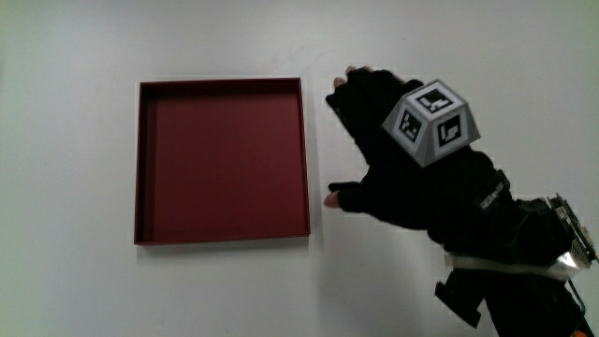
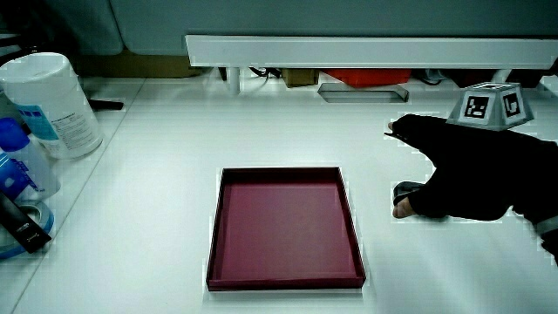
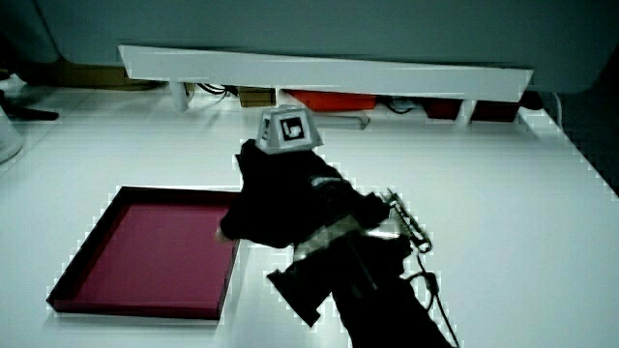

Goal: Pick mouse from desk

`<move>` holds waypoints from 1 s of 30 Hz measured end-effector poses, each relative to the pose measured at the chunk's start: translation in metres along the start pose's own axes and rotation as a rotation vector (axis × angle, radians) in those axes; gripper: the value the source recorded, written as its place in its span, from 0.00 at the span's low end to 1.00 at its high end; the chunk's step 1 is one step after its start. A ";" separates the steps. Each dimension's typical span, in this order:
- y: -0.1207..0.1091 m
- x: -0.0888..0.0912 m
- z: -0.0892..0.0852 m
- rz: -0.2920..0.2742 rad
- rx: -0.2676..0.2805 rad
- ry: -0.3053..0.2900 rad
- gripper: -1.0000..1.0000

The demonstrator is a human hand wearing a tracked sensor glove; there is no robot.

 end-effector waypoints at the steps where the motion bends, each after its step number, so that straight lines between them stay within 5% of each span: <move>1: 0.002 0.007 -0.001 -0.008 -0.007 0.017 0.50; 2: 0.004 0.015 -0.003 -0.015 -0.020 0.027 0.50; 3: 0.000 0.017 0.008 -0.046 0.026 0.040 0.50; 4: 0.003 0.026 0.003 -0.045 -0.002 0.065 0.50; 8: 0.002 0.047 0.014 -0.141 0.045 0.045 0.50; 15: 0.017 0.092 0.004 -0.249 0.012 0.090 0.50; 30: 0.059 0.179 -0.044 -0.431 -0.208 0.262 0.50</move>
